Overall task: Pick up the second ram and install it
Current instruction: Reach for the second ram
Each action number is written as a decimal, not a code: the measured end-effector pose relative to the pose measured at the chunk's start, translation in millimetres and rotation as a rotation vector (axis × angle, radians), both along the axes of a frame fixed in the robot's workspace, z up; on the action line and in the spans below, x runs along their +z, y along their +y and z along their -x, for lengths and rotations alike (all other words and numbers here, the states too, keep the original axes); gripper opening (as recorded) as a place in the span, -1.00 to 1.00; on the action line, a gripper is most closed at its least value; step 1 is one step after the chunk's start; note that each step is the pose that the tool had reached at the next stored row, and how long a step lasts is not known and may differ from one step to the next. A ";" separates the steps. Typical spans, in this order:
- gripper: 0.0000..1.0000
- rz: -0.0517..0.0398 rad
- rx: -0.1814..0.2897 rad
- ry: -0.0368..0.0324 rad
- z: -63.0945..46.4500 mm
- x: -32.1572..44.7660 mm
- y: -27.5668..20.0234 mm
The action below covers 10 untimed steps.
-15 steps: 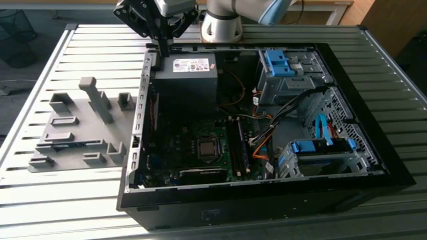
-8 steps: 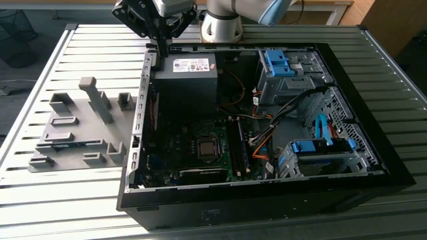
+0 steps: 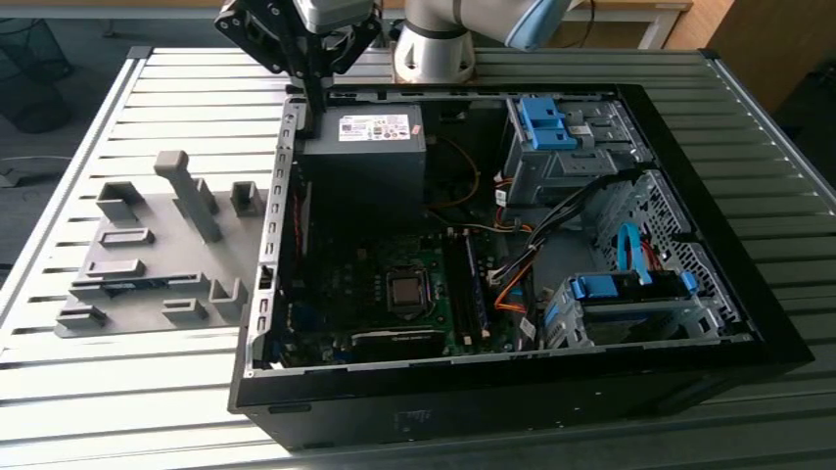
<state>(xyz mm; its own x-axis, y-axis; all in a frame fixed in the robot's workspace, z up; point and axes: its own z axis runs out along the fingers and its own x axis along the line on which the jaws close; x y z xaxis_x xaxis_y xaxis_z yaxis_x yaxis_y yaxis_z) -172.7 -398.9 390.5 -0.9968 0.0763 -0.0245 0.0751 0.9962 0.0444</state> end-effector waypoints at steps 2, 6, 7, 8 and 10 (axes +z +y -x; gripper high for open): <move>-0.79 0.0000 0.000 0.0000 0.5 0.0 0.0; -0.79 0.0000 0.000 0.0000 1.4 -0.1 0.0; -0.79 0.0000 0.000 0.0000 1.6 -0.1 0.0; -0.79 0.0000 0.000 0.0000 1.8 -0.1 0.0; -0.79 0.0000 0.000 0.0001 2.2 -0.1 0.0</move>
<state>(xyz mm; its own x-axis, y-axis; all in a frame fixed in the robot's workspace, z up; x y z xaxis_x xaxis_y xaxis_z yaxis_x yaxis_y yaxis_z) -174.9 -398.9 390.4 -0.9968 0.0762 -0.0244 0.0751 0.9962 0.0443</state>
